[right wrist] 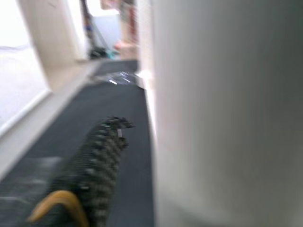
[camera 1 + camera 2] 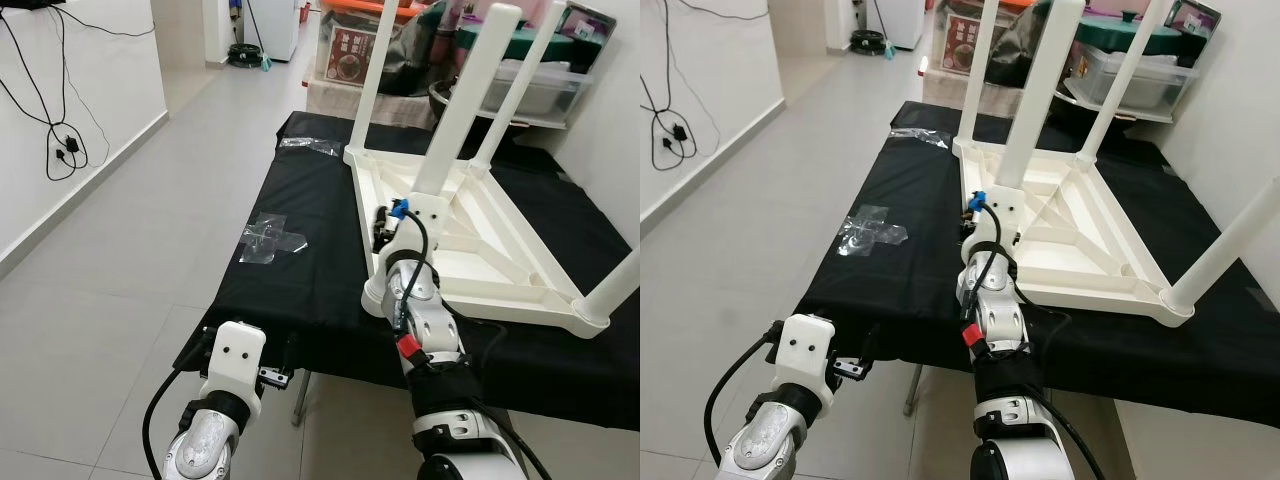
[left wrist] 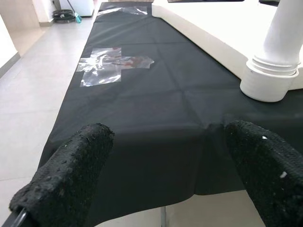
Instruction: Building children table
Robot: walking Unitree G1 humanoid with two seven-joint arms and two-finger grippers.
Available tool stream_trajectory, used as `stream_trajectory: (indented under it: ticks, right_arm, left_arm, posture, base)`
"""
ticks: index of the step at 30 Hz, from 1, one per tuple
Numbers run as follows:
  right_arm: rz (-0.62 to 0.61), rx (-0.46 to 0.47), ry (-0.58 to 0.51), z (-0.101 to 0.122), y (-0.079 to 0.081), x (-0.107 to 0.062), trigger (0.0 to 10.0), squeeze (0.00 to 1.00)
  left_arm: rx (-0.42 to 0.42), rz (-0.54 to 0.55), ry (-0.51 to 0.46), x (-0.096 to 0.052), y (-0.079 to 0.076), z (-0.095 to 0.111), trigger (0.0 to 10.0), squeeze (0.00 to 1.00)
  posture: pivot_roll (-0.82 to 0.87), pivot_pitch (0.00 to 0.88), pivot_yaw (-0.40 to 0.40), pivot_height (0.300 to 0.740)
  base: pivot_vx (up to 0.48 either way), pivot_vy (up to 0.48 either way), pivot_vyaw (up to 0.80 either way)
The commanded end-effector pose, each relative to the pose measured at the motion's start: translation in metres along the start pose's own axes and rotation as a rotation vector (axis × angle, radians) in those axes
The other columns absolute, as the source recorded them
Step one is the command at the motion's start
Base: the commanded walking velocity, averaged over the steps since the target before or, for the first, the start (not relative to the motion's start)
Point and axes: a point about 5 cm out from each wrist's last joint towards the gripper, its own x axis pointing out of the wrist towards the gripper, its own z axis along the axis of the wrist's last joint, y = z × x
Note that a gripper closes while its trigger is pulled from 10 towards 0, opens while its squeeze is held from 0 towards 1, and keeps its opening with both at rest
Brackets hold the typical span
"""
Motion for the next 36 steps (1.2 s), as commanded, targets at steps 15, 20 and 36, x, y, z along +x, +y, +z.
stream_trajectory:
  ticks: [15, 20, 36]
  right_arm:
    - [1.023, 0.163, 0.086, 0.022, -0.016, 0.002, 10.0, 0.00]
    - [1.263, 0.098, 0.139, 0.015, -0.002, -0.008, 10.0, 0.00]
    - [1.300, 0.070, 0.131, 0.011, 0.029, -0.006, 0.0, 0.00]
  left_arm:
    - [-0.011, -0.008, 0.020, 0.001, -0.001, -0.004, 10.0, 0.00]
    - [-0.010, -0.007, 0.019, 0.001, -0.002, -0.004, 10.0, 0.00]
    - [-0.017, -0.016, 0.024, -0.003, -0.003, -0.007, 10.0, 0.00]
  posture:
    - [0.12, 0.045, -0.142, 0.740]
    - [0.13, 0.044, -0.139, 0.740]
    - [0.12, 0.003, -0.126, 0.740]
  base:
    - [0.000, 0.000, 0.00]
    - [0.000, 0.000, 0.00]
    - [0.000, 0.000, 0.00]
